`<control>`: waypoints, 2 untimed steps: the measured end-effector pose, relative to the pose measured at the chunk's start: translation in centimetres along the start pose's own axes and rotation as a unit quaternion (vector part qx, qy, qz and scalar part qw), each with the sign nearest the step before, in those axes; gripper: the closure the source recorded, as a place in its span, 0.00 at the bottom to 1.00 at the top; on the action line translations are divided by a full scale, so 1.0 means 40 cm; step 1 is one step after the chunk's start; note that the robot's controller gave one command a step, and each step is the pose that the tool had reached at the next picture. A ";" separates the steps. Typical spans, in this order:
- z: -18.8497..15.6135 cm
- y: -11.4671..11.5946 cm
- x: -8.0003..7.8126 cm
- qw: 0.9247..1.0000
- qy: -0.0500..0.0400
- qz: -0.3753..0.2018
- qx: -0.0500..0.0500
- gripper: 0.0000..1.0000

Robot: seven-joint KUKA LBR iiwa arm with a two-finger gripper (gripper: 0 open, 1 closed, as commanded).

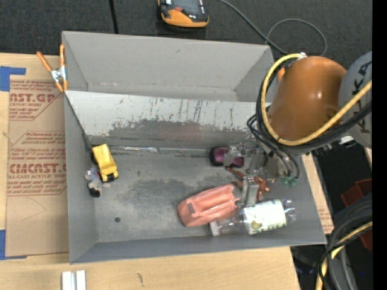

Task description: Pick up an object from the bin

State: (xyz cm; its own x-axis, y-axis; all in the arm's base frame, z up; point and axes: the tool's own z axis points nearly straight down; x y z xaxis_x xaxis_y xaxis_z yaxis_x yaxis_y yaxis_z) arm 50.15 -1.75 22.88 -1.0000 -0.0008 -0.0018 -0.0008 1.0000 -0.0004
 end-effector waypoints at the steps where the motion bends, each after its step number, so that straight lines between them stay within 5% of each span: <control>1: 0.121 0.103 -0.040 1.000 -0.004 -0.004 0.000 0.00; 2: 0.252 0.104 0.011 0.998 0.000 -0.069 -0.001 0.00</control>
Offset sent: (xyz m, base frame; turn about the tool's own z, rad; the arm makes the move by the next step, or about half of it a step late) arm -0.0098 0.0315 -0.1091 -0.1422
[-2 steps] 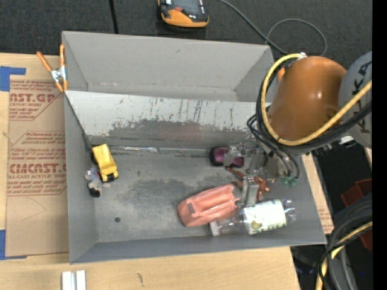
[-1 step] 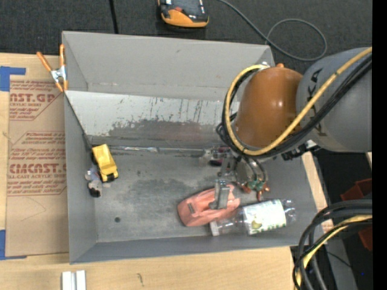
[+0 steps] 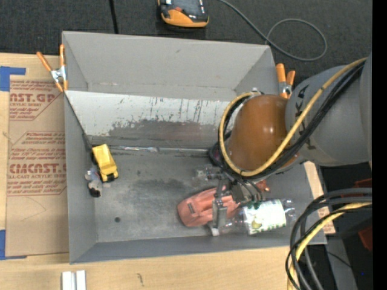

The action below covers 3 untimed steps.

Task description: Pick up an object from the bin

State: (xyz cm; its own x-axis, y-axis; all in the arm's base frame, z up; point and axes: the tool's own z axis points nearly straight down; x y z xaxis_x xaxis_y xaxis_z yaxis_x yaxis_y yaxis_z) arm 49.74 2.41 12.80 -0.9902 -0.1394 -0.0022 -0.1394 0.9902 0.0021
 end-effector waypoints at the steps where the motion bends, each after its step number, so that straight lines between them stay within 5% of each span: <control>1: 0.081 -0.043 0.007 0.997 0.001 0.073 0.001 0.00; 2: 0.143 -0.039 -0.015 0.995 0.007 0.098 0.000 1.00; 3: 0.143 -0.039 -0.015 0.995 0.007 0.098 0.000 1.00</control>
Offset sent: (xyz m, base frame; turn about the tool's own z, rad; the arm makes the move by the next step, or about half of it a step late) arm 0.0102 -0.0153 -0.0580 0.1993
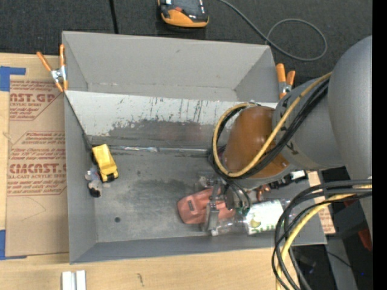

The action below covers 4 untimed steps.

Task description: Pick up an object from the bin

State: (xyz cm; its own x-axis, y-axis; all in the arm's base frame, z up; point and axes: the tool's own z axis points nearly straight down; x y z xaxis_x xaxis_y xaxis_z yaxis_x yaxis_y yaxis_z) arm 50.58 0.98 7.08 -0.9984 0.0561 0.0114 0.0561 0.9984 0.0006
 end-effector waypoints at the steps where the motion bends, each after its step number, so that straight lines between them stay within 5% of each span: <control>1: -0.124 0.020 -0.011 1.000 -0.002 0.000 0.000 1.00; 2: -0.123 0.085 0.011 1.000 -0.009 -0.002 0.000 1.00; 3: -0.233 0.117 -0.009 1.000 0.000 -0.010 0.001 1.00; 4: -0.206 0.106 -0.014 1.000 -0.012 -0.011 -0.001 1.00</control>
Offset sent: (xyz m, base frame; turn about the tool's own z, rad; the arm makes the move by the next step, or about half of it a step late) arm -0.0157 0.0607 -0.0008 -0.0066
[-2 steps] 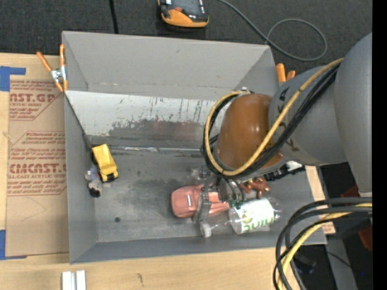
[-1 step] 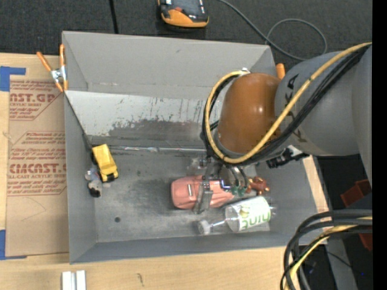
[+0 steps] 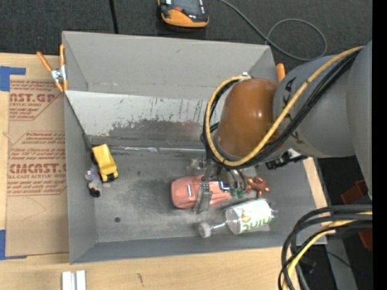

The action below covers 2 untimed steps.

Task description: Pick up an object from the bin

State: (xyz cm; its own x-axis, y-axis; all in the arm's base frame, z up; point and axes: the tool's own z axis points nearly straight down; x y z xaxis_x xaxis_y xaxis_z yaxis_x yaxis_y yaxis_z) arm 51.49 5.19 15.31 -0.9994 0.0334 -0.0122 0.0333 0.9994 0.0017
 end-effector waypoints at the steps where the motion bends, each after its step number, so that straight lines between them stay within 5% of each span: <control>1: 0.003 0.007 0.016 1.000 0.017 -0.001 0.002 1.00; 2: 0.047 0.014 0.034 1.000 0.002 -0.012 0.001 1.00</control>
Offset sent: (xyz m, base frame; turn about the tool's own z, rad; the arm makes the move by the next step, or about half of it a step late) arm -0.0307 0.0091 -0.0825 -0.0497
